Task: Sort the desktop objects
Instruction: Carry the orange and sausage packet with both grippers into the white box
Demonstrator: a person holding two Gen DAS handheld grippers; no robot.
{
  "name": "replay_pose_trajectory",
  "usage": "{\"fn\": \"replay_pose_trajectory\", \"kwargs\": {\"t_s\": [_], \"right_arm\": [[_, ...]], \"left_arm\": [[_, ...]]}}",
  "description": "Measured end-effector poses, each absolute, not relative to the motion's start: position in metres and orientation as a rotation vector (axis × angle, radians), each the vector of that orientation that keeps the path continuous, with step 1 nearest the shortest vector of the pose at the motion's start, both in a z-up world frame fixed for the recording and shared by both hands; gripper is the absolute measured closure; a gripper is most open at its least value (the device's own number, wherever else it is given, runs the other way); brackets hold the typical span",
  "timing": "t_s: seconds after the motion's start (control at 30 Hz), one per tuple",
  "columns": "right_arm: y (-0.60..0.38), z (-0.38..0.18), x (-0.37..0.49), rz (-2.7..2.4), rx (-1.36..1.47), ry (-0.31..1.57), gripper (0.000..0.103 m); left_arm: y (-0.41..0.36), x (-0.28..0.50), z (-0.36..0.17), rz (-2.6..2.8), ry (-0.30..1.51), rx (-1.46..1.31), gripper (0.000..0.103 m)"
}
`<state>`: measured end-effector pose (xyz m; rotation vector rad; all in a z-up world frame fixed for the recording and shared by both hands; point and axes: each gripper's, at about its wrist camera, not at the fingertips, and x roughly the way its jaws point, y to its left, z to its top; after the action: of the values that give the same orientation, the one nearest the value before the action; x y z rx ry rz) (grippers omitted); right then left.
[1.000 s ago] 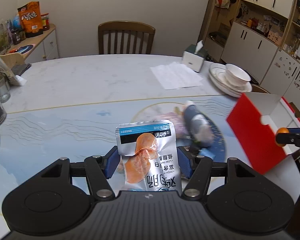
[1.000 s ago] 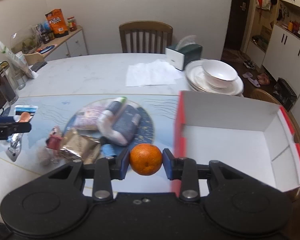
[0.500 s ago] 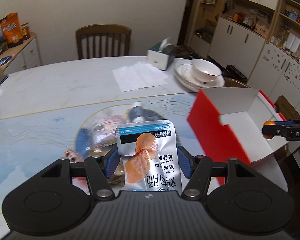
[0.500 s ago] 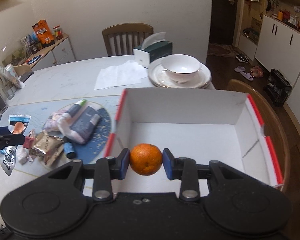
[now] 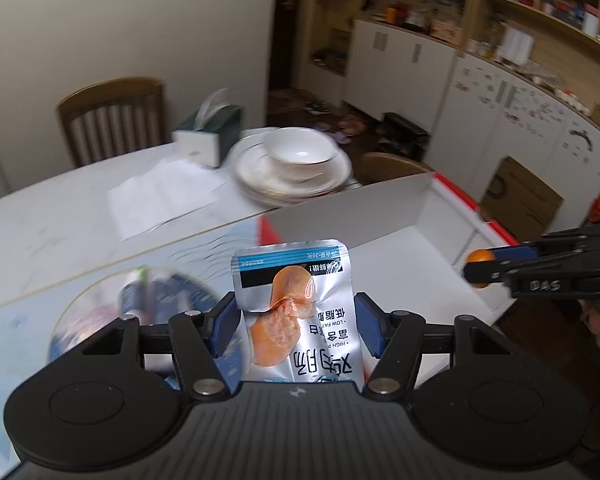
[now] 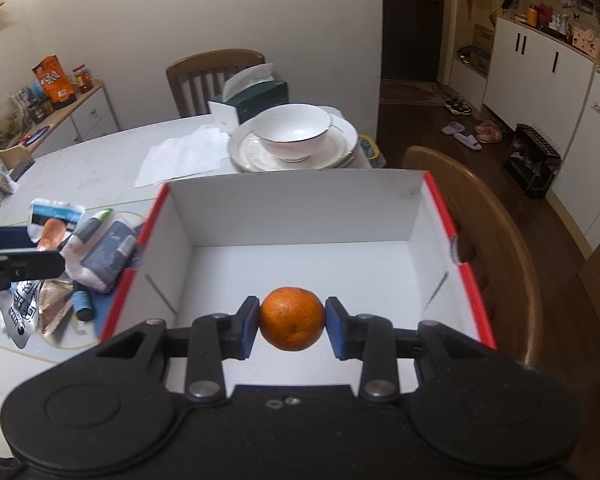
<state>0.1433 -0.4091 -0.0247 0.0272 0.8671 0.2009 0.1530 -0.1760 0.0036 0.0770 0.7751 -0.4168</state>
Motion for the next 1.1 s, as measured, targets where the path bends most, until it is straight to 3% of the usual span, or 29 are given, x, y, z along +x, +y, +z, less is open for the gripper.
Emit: {"fn": "replay_pose_trajectory", "kwargs": {"t_s": [0.5,1.1], "right_arm": [[-0.432,-0.057,0.171,0.178,-0.022,0.921,0.069],[-0.433,-0.108,0.206,0.195,-0.08,1.112,0.069]], "left_arm": [[-0.274,0.207,-0.035,-0.593,0.848,0.257,0.042],[-0.312,0.243,-0.105,-0.627,1.081,0.45,0.041]]}}
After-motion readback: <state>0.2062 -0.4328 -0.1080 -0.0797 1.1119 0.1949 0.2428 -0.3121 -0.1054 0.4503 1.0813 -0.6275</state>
